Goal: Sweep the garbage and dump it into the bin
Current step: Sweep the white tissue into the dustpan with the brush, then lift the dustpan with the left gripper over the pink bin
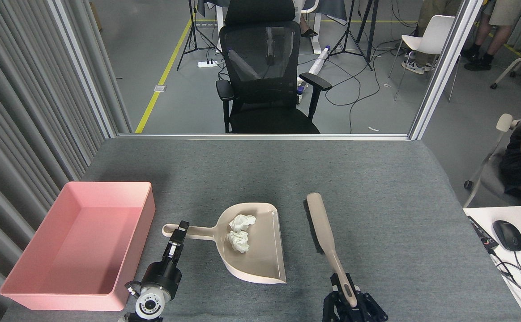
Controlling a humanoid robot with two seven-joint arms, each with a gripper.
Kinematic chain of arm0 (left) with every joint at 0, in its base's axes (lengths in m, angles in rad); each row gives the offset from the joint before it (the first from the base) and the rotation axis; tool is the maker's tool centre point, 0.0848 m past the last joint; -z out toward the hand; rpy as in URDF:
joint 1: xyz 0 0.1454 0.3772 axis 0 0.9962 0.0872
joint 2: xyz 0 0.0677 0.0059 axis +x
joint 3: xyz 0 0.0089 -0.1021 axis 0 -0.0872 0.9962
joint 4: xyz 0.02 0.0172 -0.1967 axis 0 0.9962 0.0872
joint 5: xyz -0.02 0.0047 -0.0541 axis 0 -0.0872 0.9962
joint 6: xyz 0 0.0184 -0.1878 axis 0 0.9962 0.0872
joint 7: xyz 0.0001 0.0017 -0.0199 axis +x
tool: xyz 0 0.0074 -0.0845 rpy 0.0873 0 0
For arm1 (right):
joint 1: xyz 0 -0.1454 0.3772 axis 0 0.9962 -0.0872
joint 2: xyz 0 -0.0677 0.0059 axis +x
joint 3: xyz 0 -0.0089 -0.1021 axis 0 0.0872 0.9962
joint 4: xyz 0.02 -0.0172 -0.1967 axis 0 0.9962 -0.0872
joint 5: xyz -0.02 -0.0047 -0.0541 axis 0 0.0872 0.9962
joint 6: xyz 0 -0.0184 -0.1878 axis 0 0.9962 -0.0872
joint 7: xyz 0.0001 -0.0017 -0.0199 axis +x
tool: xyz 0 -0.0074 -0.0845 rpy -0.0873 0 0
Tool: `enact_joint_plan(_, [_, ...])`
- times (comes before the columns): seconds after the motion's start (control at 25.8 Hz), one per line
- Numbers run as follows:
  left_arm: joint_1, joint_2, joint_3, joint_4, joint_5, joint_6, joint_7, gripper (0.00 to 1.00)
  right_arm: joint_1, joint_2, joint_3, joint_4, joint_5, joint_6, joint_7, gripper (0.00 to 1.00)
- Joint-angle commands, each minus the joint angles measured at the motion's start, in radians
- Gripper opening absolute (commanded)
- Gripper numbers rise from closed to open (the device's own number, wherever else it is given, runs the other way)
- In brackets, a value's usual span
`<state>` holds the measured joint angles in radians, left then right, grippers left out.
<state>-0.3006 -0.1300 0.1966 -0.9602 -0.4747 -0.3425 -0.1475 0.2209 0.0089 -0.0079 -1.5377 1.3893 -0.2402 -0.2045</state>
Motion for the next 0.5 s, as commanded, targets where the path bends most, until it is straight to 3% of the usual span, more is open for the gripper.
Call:
enact_joint_plan(0.0, [-0.002, 0.000, 0.003, -0.012, 0.021, -0.001, 0.000, 0.11, 0.021, -0.018, -0.173, 0.011, -0.010, -0.117, 0.001, 0.10])
enact_joint_plan(0.23, [-0.005, -0.002, -0.005, -0.107, 0.022, 0.056, -0.044, 0.10, 0.038, -0.082, -0.230, 0.048, -0.003, -0.151, 0.001, 0.10])
enact_joint_plan(0.46, [-0.018, 0.001, -0.005, -0.172, 0.031, 0.134, -0.083, 0.10, 0.049, -0.084, -0.230, 0.064, -0.001, -0.151, -0.006, 0.10])
